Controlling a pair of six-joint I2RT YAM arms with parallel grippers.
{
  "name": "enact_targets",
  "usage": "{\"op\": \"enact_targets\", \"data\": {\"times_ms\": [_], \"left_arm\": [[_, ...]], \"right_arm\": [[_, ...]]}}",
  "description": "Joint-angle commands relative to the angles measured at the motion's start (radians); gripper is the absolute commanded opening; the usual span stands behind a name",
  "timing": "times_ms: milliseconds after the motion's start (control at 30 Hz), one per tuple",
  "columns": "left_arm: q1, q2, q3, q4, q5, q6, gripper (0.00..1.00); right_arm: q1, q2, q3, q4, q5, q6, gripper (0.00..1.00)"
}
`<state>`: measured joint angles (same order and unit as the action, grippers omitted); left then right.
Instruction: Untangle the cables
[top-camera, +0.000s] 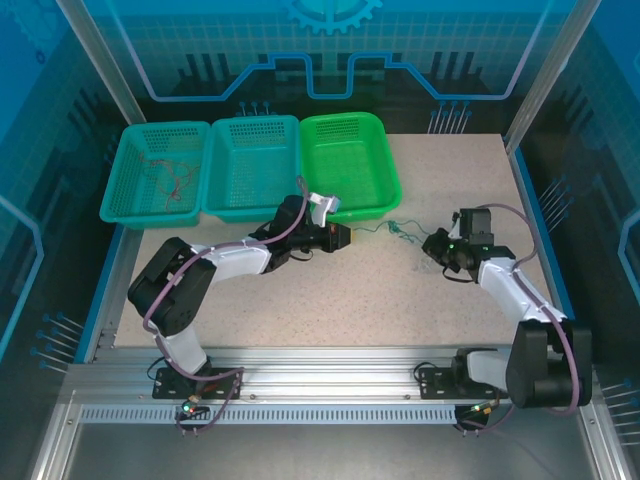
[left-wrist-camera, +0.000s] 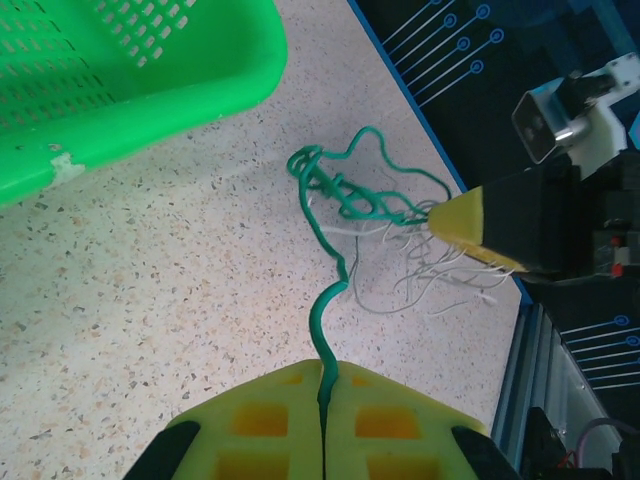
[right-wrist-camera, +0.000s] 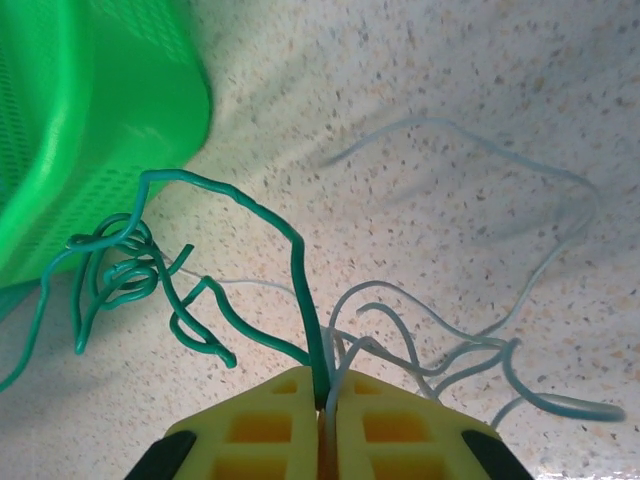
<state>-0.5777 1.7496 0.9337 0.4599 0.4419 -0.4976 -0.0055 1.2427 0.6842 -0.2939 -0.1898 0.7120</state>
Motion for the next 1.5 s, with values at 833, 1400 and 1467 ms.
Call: {"op": "enact_targets", "data": {"times_ms": [833, 1400, 1467], "left_arm": [[-0.022, -0.202, -0.052, -0.095, -0.087, 0.136, 0.0], [0.296, -0.358, 0.129, -0.417, -0.369, 0.044, 0.0], [0.371, -0.346, 0.138, -0.416, -0.361, 0.036, 0.0]], "right_arm": [[0.082, -0.127, 0.076, -0.131, 0.236, -0.083, 0.63], [0.147, -0.318, 0.044, -0.009, 0.143, -0.105, 1.0], [0.131, -0.343, 0.016, -0.024, 0.184, -0.082, 1.0]]}}
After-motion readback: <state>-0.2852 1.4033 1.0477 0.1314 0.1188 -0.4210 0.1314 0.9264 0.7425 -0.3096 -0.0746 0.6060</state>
